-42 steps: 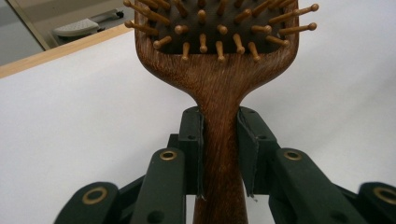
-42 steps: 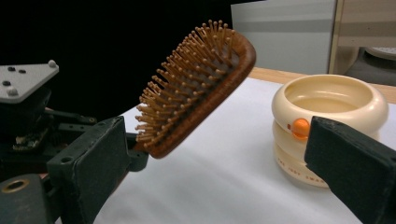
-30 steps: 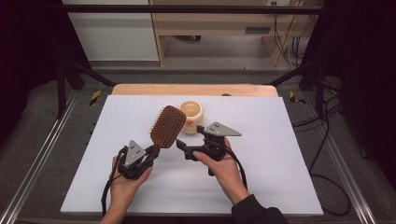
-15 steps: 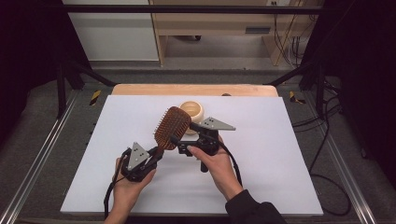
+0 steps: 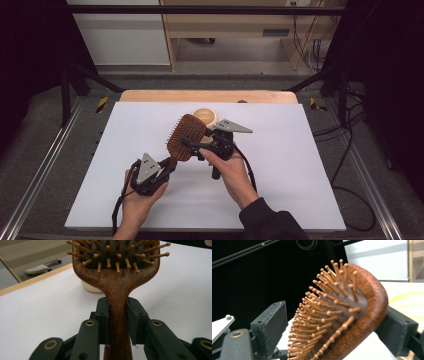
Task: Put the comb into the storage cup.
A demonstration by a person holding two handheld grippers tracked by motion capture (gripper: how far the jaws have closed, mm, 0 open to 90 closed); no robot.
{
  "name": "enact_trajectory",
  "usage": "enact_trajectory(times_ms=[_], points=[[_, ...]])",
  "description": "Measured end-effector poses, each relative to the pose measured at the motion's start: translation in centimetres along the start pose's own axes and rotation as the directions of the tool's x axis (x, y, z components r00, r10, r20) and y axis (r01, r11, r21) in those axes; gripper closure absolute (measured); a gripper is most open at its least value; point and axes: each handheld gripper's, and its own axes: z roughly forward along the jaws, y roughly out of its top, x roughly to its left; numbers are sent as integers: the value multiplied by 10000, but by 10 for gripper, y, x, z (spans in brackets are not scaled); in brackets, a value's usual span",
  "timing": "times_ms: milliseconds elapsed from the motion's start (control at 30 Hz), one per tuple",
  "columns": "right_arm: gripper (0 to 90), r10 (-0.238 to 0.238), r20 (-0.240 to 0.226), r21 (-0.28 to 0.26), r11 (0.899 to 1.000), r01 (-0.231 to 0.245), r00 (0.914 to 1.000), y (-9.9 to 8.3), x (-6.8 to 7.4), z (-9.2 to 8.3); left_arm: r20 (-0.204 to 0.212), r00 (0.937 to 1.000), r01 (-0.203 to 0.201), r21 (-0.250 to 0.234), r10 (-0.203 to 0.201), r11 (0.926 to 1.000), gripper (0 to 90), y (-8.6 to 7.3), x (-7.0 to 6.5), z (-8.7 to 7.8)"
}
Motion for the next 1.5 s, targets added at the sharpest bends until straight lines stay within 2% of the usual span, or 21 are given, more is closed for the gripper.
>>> enact_trajectory(times_ms=[133, 400, 567, 767, 933, 1100, 1200, 1333, 1500], points=[[177, 27, -139, 14, 10000, -27, 9999, 2, 1, 1, 1, 10000, -15, -81, 15, 10000, 724, 1, -1, -1], [221, 528, -324, -135, 9985, -532, 9981, 4, -3, 2, 32, 10000, -34, -162, 35, 9999, 724, 1, -1, -1], [246, 628, -411, -177, 9978, -636, 9972, 5, -3, 3, 59, 9999, -82, -218, 83, 9997, 724, 2, -3, -2], [329, 707, -537, -158, 9973, -717, 9960, 5, -3, 3, 123, 9999, -58, -305, 62, 9995, 724, 1, -3, -1], [376, 712, -532, -236, 9971, -726, 9960, 5, -1, 3, 302, 9994, 171, -341, -160, 9993, 724, -1, 1, 0], [467, 1136, -785, -368, 9925, -1168, 9904, 7, 0, 4, 295, 9992, 273, -394, -261, 9989, 725, -2, 3, 0], [497, 1084, -966, -409, 9928, -1128, 9894, 7, 2, 5, 299, 9989, 363, -398, -351, 9985, 725, -3, 4, 0], [512, 1070, -860, -331, 9934, -1102, 9905, 8, 5, 6, 331, 9985, 456, -305, -446, 9985, 725, -4, 5, 1], [523, 786, -797, -203, 9966, -804, 9937, 9, 10, 7, 404, 9975, 582, -209, -573, 9981, 724, -5, 7, 3]])
